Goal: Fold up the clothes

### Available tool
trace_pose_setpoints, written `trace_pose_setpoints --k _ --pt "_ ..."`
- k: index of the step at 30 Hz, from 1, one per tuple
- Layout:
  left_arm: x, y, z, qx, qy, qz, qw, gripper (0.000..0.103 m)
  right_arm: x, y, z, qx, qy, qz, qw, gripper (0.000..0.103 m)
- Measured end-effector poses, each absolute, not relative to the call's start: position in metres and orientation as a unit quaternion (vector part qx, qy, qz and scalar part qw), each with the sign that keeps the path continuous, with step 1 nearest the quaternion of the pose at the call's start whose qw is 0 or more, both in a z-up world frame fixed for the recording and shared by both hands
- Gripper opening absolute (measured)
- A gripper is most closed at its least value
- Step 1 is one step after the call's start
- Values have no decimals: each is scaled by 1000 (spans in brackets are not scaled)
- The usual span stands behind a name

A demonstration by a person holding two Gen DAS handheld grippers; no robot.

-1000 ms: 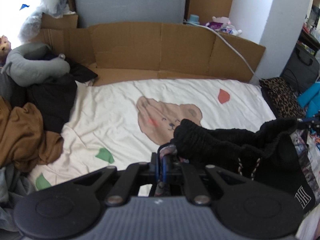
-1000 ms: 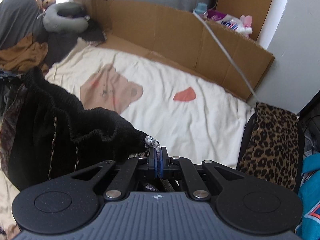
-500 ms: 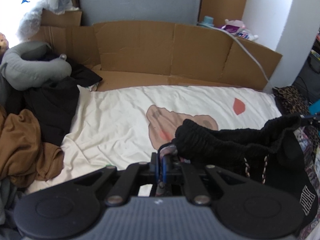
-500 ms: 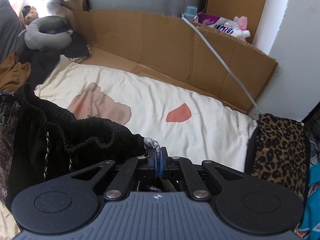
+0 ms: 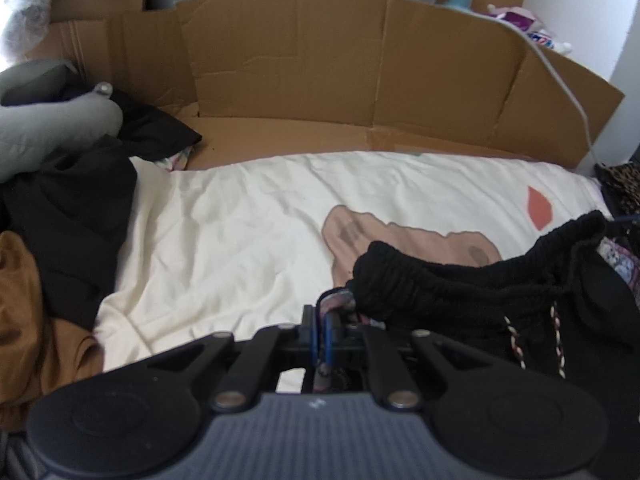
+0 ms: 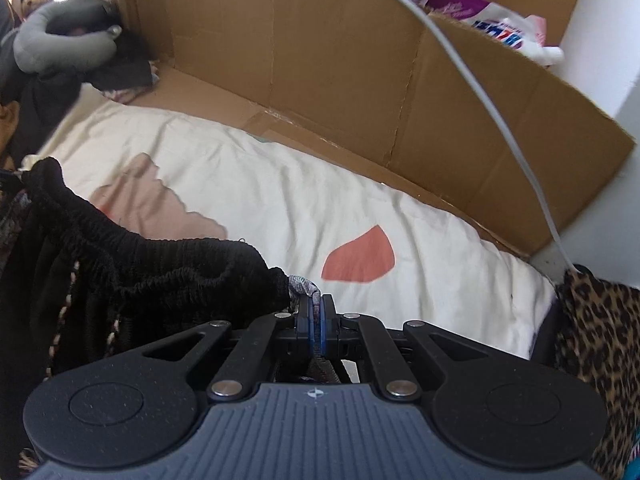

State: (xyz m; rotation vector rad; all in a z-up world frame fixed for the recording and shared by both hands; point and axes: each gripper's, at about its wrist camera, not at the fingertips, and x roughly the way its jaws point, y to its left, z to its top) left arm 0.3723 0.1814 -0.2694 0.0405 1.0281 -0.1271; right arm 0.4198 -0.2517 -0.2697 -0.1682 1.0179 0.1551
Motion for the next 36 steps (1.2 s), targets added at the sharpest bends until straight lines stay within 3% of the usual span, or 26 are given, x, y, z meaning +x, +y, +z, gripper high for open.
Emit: trace_pose_setpoints --k 8,25,36 --pt "400 188 -299 22 495 -59 867 4 457 -250 -296 -88 491 72 864 0" --pt "469 201 -284 36 467 -63 881 4 522 -248 -283 -104 468 45 876 0" --pt "502 197 -302 47 465 -62 882 4 551 -254 -291 -129 467 27 875 0"
